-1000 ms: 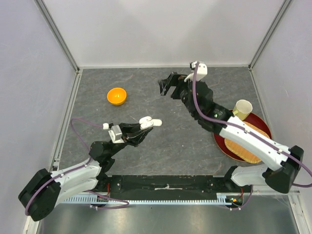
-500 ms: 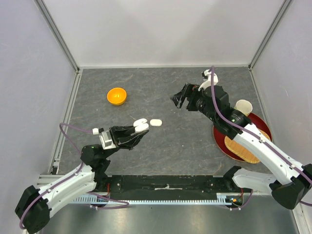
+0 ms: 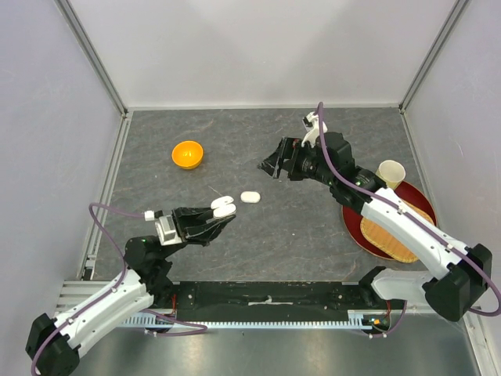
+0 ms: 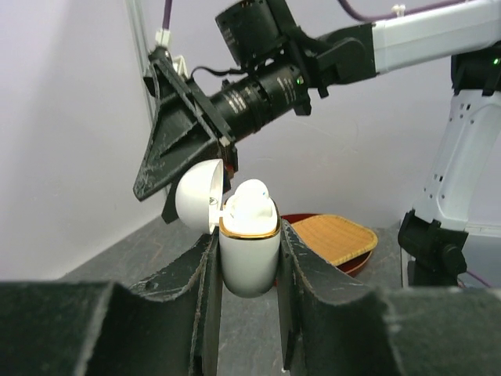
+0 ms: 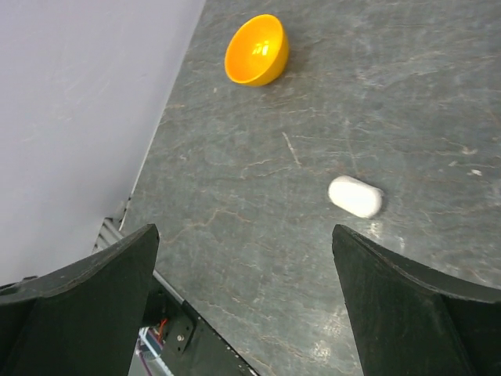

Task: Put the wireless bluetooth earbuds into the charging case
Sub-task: Close the charging case.

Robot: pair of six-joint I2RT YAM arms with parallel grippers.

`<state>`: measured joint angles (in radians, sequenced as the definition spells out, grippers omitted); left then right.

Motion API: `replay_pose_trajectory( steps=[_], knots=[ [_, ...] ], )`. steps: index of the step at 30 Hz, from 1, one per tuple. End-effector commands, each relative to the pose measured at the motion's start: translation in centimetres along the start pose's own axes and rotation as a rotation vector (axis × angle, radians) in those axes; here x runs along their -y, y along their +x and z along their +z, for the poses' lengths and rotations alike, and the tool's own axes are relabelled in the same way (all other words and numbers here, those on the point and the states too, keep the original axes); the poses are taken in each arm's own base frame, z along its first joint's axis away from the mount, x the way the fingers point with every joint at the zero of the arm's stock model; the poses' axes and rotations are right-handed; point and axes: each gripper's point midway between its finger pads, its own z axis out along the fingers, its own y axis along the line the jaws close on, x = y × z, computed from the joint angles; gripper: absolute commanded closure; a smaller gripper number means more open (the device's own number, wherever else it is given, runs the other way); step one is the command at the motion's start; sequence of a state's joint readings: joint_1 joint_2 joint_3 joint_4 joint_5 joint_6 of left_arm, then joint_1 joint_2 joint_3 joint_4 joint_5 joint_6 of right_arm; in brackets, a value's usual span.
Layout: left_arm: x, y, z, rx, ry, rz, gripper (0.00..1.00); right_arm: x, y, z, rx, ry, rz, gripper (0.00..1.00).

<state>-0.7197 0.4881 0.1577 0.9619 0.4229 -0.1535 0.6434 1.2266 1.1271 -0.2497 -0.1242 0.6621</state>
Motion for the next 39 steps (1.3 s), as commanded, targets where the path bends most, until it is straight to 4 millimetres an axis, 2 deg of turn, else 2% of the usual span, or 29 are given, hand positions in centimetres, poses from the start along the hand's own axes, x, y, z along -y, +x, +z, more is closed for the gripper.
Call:
replay_pose_trajectory(
  steps=[1,5,8,13,16,26,39],
  knots=[
    [-0.3,0.4,0.5,-0.045,0.014,0.053,0.98,-3.8,-1.3,0.0,0.021,-0.183,-0.019,0.02],
    [-0.7,0.8,2.0,-0.110,0.040,0.073,0.98,-6.1,-2.1,-1.0,0.036,-0.290,-0.055,0.02],
    [-0.7,0.7,2.5,-0.103,0.052,0.068,0.98,-6.8,-2.5,-1.6,0.051,-0.321,-0.061,0.02],
    [-0.5,1.0,3.0,-0.093,0.070,0.043,0.98,-6.6,-1.5,-1.8,0.019,-0.329,-0.059,0.02],
    [-0.3,1.5,3.0,-0.100,0.084,0.022,0.98,-6.3,0.1,-1.7,-0.029,-0.354,-0.061,0.02],
    [0.1,1.9,3.6,-0.097,0.113,-0.019,0.98,-7.5,1.7,-2.7,-0.098,-0.453,-0.109,0.02],
    [0.2,1.9,3.5,-0.074,0.109,-0.052,0.98,-7.8,4.2,-2.5,-0.188,-0.469,-0.191,0.02]
  ],
)
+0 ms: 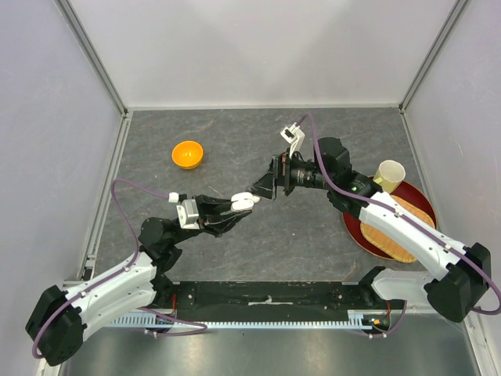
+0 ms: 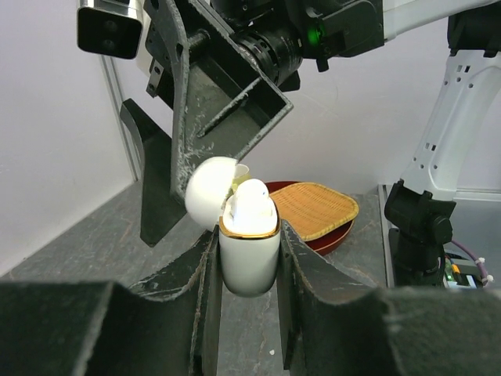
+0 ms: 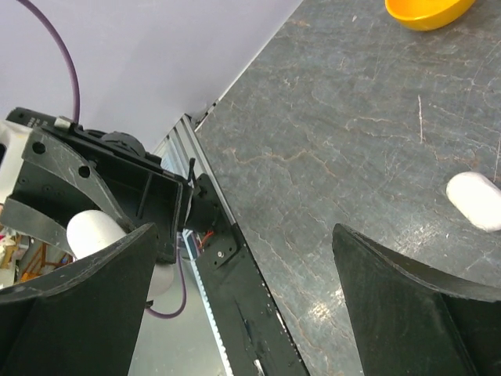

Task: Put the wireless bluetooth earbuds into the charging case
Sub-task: Close the charging case.

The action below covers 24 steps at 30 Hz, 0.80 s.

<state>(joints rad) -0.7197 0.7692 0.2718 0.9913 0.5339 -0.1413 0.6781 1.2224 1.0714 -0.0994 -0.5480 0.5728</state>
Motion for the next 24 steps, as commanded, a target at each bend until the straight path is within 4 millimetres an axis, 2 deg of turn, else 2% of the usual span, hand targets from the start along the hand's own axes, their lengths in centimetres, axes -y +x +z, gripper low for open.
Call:
replay_pose_trajectory(
  steps=[1,9,11,12,13,14,17,20,21,24],
  knots=[
    [0.2,-1.7,0.6,0.060,0.017,0.002,0.98,-1.3,-0.3,-0.1,-0.011,-0.041,-0.069,0.02],
    [-0.1,-1.2,0.7,0.053,0.002,-0.019,0.98,-1.4,-0.1,-0.4,-0.015,-0.033,-0.095,0.02],
    [-0.3,-1.0,0.7,0.048,-0.008,-0.026,0.98,-0.5,-0.9,-0.7,0.030,0.042,-0.098,0.02],
    [-0.8,-0.8,0.6,0.042,-0.041,-0.053,0.98,0.6,-1.6,-1.0,0.070,0.112,-0.091,0.02],
    [-1.0,-0.5,0.6,0.033,-0.062,-0.069,0.98,2.6,-2.7,-1.4,0.142,0.234,-0.068,0.02],
    [-1.4,-0.1,0.5,0.015,-0.083,-0.090,0.98,3.5,-3.1,-2.1,0.174,0.299,-0.061,0.02],
    [-2.5,2.1,0.4,-0.090,-0.162,-0.171,0.98,6.4,-3.2,-3.2,0.201,0.445,-0.026,0.02],
    [-3.8,4.4,0.1,-0.196,-0.250,-0.254,0.98,8.1,-3.7,-4.1,0.231,0.520,0.036,0.02],
    [-4.5,6.0,-0.3,-0.248,-0.312,-0.293,0.98,8.5,-3.6,-4.2,0.235,0.532,0.052,0.02],
    [-5.1,8.9,-0.7,-0.338,-0.370,-0.379,0.98,9.8,-3.9,-4.9,0.269,0.577,0.103,0.02]
  ],
)
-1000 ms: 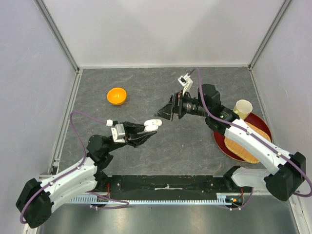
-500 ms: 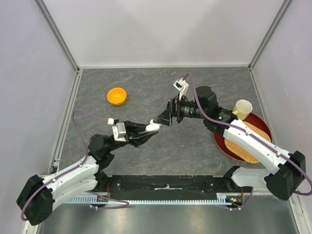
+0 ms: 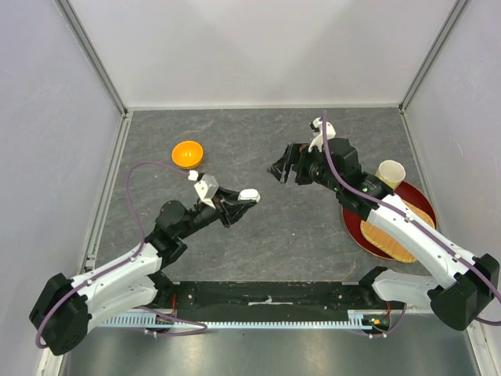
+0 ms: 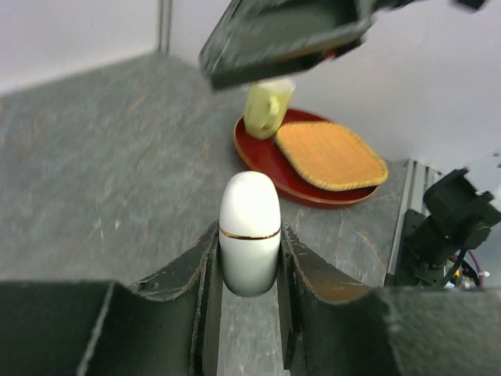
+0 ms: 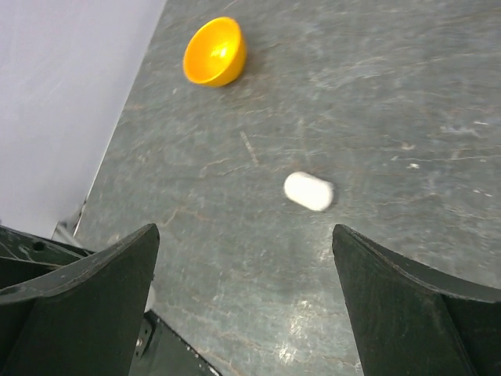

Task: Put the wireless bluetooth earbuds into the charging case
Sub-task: Close the charging case, then place the charging case at the center of the board.

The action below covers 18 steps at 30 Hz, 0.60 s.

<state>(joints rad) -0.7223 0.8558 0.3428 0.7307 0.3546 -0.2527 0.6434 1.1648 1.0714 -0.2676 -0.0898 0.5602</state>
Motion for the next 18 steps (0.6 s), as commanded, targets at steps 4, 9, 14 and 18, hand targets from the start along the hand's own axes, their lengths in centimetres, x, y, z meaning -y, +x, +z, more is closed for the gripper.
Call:
replay_pose_trajectory(
  steps=[4,9,14,18],
  knots=[
    [-3.4,6.9,1.0,-0.249,-0.201,-0.267,0.98,3.3,-1.8,-0.4,0.085,0.140,0.103,0.02],
    [-3.6,9.4,2.0,-0.331,-0.215,-0.374,0.98,4.2,-1.8,-0.6,0.085,0.152,0.123,0.02],
    [-4.3,12.1,2.7,-0.416,-0.250,-0.441,0.98,4.8,-1.9,-0.7,0.089,0.163,0.123,0.02],
    [-4.2,14.1,3.1,-0.478,-0.248,-0.495,0.98,5.1,-1.7,-0.7,0.078,0.158,0.125,0.02]
  ],
)
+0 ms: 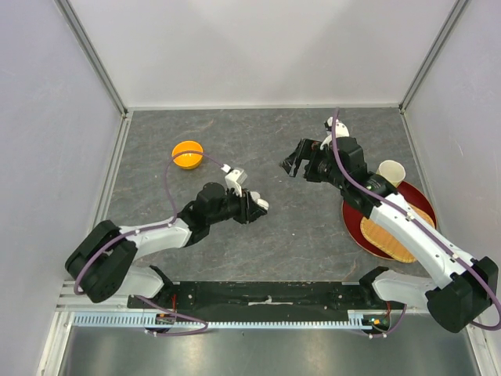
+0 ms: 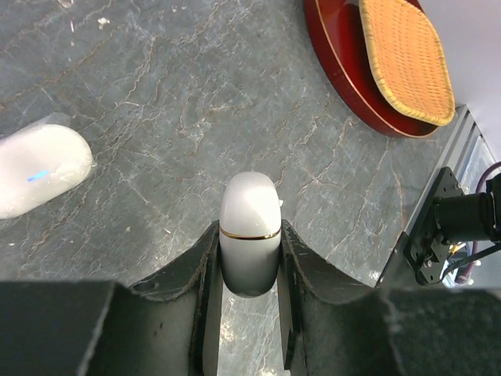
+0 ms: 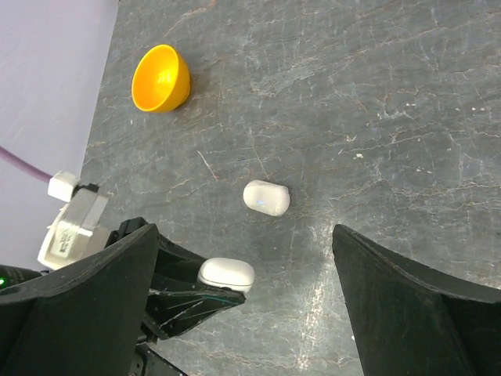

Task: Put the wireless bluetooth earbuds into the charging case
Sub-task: Place the charging case at the center of the board.

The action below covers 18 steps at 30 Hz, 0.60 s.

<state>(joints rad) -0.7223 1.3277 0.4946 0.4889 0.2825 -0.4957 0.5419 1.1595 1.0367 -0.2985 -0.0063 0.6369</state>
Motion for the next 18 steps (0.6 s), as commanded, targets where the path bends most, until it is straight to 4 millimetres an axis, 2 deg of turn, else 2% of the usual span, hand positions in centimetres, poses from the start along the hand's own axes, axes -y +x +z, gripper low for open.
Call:
replay_pose_trajectory(
  steps=[1,8,18],
  knots=[
    [0.8,-0.3,1.5,-0.032,0.029,-0.083,0.98,-0.2,-0.8,-0.5,0.023,-0.022,0.011,0.02],
    [-0.4,2.6,2.7,-0.120,0.007,-0.177,0.98,0.4,-0.8,-0.3,0.014,-0.017,0.012,0.02],
    [-2.4,4.8,3.2,-0.163,-0.078,-0.254,0.96,1.3,-0.6,0.3,-0.005,-0.005,0.023,0.02]
  ],
)
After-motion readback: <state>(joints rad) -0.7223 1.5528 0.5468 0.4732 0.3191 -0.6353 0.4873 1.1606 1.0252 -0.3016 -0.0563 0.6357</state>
